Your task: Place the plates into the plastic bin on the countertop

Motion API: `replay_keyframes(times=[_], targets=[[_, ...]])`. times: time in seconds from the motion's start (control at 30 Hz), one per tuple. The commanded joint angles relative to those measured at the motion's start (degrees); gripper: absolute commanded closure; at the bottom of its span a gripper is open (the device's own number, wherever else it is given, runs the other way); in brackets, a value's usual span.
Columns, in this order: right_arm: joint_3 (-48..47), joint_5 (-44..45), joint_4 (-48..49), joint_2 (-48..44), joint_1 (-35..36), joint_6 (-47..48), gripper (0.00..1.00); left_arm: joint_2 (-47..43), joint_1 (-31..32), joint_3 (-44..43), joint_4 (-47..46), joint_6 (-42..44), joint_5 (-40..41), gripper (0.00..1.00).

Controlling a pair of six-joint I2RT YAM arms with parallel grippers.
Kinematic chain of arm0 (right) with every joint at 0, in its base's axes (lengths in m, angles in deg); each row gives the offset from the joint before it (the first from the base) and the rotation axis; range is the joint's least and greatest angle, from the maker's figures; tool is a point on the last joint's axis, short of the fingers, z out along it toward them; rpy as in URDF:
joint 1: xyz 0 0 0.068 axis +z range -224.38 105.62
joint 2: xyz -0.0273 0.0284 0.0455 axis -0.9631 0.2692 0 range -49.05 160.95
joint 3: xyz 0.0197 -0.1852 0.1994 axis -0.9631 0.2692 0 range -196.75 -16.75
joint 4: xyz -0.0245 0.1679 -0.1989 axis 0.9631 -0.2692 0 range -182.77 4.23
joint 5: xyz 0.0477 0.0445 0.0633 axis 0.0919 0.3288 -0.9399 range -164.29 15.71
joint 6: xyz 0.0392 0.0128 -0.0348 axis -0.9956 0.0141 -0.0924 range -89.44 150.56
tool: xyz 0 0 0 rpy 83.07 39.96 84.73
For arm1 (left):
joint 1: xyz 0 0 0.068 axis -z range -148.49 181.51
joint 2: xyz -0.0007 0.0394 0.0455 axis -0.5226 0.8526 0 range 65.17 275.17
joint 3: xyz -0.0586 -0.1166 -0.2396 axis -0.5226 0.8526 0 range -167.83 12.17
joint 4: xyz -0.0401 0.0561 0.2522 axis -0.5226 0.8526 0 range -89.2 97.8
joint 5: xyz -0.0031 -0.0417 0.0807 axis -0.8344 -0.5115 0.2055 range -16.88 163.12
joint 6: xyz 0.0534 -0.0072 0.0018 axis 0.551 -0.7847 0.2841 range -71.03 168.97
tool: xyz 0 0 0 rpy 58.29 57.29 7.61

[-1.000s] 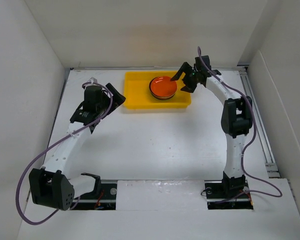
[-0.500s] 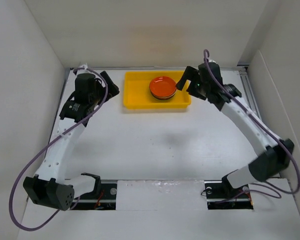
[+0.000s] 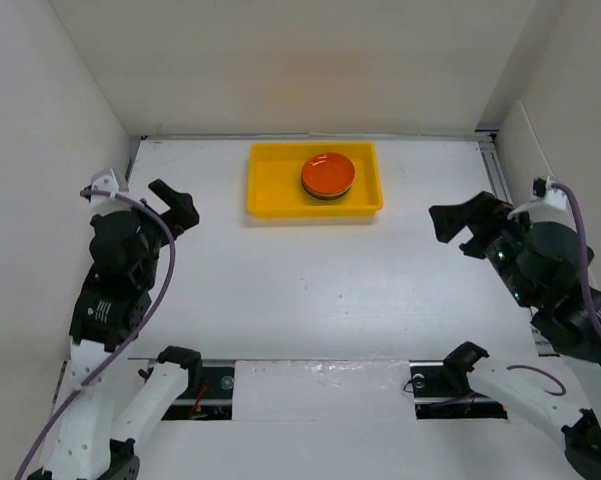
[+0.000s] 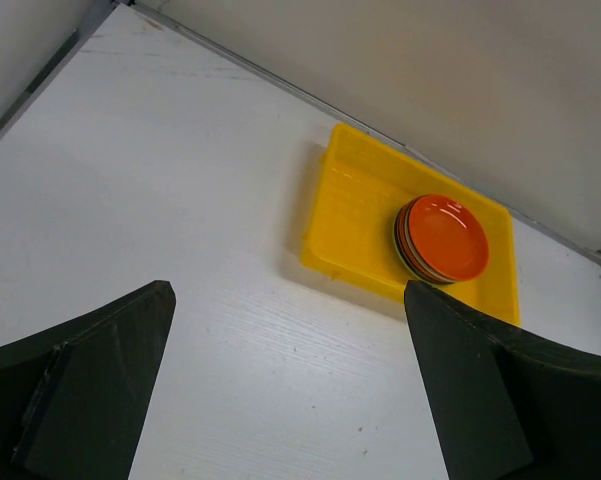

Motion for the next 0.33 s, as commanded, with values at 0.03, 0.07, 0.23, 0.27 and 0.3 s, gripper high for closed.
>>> replay_keyframes(times=[0.03, 0.07, 0.23, 0.27, 0.3], targets=[[1.75, 0.86, -4.81, -6.78, -0.75, 1.35, 0.00, -4.48, 0.15, 5.12, 0.32, 0.19, 2.80, 0.00], [1.75, 0.17, -4.81, -7.85, -0.75, 1.35, 0.00, -4.49, 0.15, 6.43, 0.33, -0.34, 2.80, 0.00], [1.22, -1.34, -6.31, -11.28, -0.75, 1.35, 0.00, -5.28, 0.15, 9.26, 1.74, -1.57, 2.80, 0.00], [1.22, -1.34, -6.31, -11.29, -0.75, 1.35, 0.00, -5.28, 0.15, 9.87, 1.74, -1.58, 2.80, 0.00], [1.22, -1.34, -6.31, -11.29, -0.75, 1.35, 0.00, -5.28, 0.15, 9.87, 1.74, -1.58, 2.80, 0.00]])
